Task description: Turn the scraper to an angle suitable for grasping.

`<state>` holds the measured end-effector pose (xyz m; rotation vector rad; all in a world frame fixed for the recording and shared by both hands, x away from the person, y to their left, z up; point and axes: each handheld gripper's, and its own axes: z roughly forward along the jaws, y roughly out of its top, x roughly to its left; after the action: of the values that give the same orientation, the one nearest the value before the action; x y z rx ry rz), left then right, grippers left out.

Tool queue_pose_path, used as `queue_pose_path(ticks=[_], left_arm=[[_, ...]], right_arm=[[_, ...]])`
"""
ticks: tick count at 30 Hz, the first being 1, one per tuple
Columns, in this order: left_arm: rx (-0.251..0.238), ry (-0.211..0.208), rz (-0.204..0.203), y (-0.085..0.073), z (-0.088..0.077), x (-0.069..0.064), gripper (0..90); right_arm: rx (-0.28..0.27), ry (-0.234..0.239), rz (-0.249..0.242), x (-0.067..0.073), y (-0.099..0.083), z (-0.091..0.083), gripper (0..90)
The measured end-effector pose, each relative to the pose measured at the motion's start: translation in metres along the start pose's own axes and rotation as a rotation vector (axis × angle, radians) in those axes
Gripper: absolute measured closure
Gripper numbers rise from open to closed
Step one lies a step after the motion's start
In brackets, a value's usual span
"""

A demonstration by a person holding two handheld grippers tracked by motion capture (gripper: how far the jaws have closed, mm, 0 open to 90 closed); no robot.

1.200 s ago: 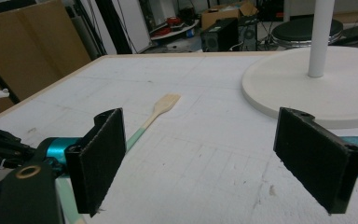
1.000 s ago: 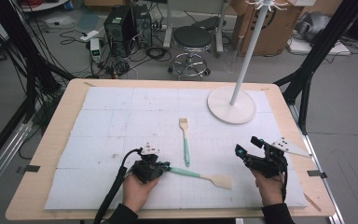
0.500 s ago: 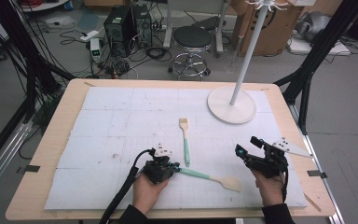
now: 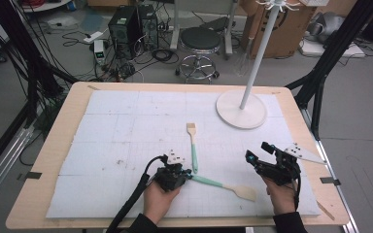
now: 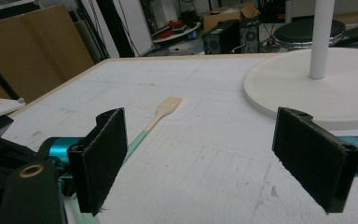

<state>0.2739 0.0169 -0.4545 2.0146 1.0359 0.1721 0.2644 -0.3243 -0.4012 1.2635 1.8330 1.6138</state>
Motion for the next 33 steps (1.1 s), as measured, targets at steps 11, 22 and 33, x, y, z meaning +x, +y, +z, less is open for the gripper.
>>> queue_pose_path(ticks=[11, 22, 33], left_arm=[[0.001, -0.005, 0.017, 0.002, 0.005, -0.009, 90.0], [-0.001, 0.0, 0.032, 0.004, 0.011, -0.017, 89.9], [-0.055, -0.01, 0.041, 0.0, 0.004, -0.017, 89.8]], right_arm=[[-0.004, 0.0, -0.006, 0.0, 0.0, -0.001, 17.2], [-0.003, 0.004, -0.003, 0.0, 0.0, -0.003, 17.2], [-0.001, 0.007, -0.011, 0.002, 0.0, -0.002, 17.2]])
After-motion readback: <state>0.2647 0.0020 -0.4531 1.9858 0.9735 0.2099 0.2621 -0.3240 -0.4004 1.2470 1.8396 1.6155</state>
